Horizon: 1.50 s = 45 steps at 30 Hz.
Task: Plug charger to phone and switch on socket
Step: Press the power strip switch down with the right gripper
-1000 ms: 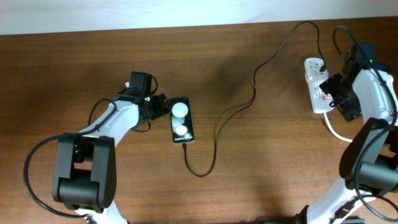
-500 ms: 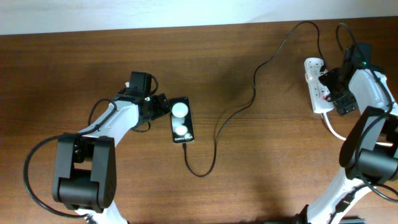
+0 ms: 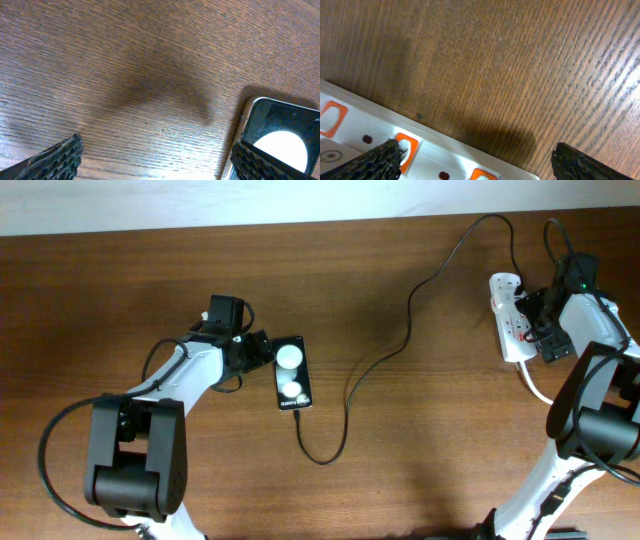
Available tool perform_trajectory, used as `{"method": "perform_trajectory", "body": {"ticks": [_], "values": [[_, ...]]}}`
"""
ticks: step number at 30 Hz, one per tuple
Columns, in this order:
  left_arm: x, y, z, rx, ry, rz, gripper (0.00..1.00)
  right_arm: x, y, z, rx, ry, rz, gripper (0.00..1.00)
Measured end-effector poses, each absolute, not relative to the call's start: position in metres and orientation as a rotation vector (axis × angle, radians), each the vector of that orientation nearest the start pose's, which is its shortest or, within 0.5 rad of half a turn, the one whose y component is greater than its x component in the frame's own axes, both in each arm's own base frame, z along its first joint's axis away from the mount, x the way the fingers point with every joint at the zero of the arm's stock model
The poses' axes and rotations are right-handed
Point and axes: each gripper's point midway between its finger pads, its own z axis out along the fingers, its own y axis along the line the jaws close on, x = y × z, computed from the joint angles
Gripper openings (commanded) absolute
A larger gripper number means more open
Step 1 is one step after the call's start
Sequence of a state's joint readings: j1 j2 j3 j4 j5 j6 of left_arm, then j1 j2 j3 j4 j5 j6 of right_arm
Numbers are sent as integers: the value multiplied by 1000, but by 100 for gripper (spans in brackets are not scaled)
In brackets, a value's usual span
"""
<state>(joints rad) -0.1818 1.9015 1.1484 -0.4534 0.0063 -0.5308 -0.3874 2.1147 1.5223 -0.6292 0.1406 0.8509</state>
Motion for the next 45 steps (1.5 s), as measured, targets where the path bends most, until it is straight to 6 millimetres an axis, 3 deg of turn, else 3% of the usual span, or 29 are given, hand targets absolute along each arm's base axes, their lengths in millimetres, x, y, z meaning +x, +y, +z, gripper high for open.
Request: {"method": "perform_trajectory", "body": {"ticks": [19, 45], "values": [[406, -76, 10, -484, 2754, -188, 99, 437, -208, 15, 1650, 2217, -85, 99], [406, -76, 10, -484, 2754, -188, 99, 430, -198, 17, 1696, 2270, -4, 99]]}}
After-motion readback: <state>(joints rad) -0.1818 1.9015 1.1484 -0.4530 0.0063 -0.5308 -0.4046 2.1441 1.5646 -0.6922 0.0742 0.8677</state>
